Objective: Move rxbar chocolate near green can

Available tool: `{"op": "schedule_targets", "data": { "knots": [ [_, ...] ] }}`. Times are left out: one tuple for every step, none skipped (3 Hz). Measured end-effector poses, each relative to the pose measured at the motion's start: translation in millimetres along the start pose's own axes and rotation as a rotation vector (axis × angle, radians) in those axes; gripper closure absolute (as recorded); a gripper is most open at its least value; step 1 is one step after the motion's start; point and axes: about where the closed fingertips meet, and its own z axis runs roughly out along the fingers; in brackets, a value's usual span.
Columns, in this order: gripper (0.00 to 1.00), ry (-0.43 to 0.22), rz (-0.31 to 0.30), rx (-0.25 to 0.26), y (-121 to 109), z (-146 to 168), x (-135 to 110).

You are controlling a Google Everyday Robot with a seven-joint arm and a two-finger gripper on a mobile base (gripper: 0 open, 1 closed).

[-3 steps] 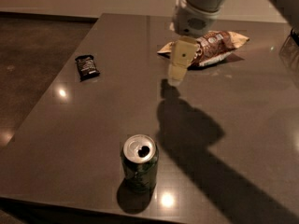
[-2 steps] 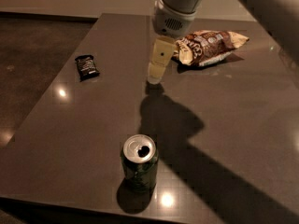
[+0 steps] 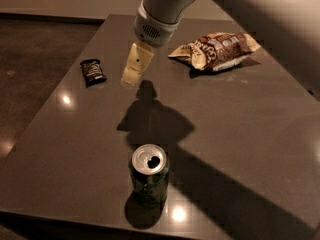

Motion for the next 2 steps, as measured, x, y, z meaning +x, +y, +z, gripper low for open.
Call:
{"op": "schedule_targets", "data": {
  "knots": [
    [0.0,-0.038,0.117,0.071,2,12,-22],
    [0.0,-0.047,0.195,0.193,-2,24,-41]
  ]
}}
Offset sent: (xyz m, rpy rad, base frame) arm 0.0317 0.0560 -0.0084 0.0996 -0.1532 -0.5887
